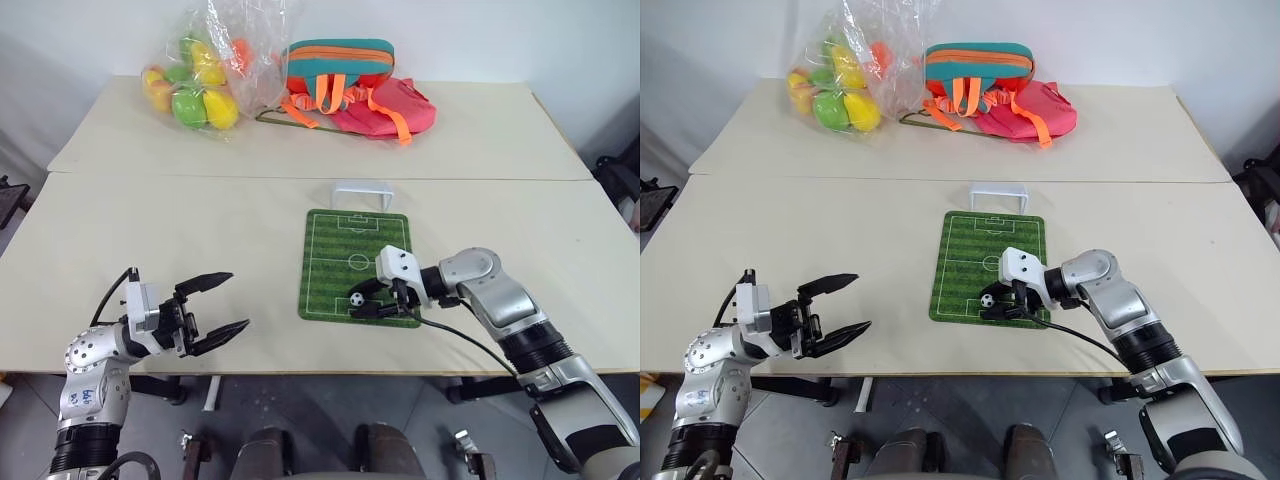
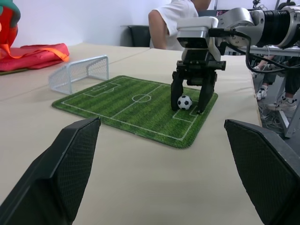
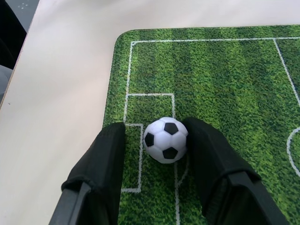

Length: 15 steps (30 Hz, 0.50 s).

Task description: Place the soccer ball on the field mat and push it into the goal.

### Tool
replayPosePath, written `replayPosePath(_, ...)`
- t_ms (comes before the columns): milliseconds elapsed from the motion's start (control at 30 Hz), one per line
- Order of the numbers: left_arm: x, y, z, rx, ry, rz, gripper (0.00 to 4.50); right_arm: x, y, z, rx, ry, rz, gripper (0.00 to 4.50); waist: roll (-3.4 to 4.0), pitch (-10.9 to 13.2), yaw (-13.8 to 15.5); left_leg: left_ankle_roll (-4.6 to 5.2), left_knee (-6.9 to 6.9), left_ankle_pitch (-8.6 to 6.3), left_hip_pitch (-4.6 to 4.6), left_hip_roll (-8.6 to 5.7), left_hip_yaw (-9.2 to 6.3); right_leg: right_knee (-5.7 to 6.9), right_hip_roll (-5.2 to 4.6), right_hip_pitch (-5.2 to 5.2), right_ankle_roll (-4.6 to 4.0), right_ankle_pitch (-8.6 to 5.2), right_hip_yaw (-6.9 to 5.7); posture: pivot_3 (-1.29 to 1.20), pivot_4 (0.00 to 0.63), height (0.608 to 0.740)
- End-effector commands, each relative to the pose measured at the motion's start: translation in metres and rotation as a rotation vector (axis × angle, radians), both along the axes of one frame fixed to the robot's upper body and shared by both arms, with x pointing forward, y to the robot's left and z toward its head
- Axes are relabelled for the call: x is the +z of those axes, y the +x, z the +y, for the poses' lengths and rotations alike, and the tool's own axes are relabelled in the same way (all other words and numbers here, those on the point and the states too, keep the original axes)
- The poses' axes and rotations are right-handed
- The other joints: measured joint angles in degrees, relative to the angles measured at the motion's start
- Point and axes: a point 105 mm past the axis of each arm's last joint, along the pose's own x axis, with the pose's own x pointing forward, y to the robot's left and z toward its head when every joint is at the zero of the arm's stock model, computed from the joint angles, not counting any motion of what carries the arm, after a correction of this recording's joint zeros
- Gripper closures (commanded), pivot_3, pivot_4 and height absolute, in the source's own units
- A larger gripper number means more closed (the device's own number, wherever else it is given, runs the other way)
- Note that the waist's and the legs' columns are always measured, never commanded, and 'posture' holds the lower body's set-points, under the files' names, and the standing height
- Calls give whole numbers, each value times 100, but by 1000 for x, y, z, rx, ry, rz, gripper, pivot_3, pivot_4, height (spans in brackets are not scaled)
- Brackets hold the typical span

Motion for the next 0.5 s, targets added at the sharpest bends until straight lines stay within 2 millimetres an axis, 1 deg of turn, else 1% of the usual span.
replayPosePath(33, 3, 1, 0, -6, -4, -11, 0, 16, -2, -1, 5, 20, -55, 2344, 1, 1, 0, 0, 0, 0, 0, 0, 0, 0, 0, 0, 0, 0, 0, 0, 150, 740)
replayPosePath(200, 3, 2, 0, -12, -4, -11, 0, 38, -3, 3, 17, 39, -120, 2344, 2, 1, 2, 0, 0, 0, -1, 0, 0, 0, 0, -1, 0, 0, 0, 0, 150, 740)
replayPosePath(333, 3, 3, 0, -16, -3, -10, 0, 50, -8, 6, 23, 44, -147, 2344, 2, 1, 4, 0, 0, 0, 0, 0, 0, 0, 0, -1, 0, 0, 0, 0, 150, 740)
replayPosePath(433, 3, 4, 0, -19, -2, -10, 0, 56, -15, 7, 20, 57, -135, 2912, 2, 1, 3, -1, -1, 0, -2, 0, 0, -1, 0, -3, 0, 0, 0, 0, 150, 740)
replayPosePath(467, 3, 4, 0, -22, -2, -11, 0, 56, -22, 7, 40, 55, -129, 3332, 2, 1, 7, -1, -1, -1, -2, -1, 0, 0, 0, -2, 0, 0, 0, 0, 150, 740)
replayPosePath(500, 4, 4, 0, -25, -1, -10, 0, 54, -31, 7, 59, 47, -119, 3592, 2, 2, 19, -1, -1, -1, -2, -1, 0, -1, 0, -3, 0, 0, 0, 0, 150, 740)
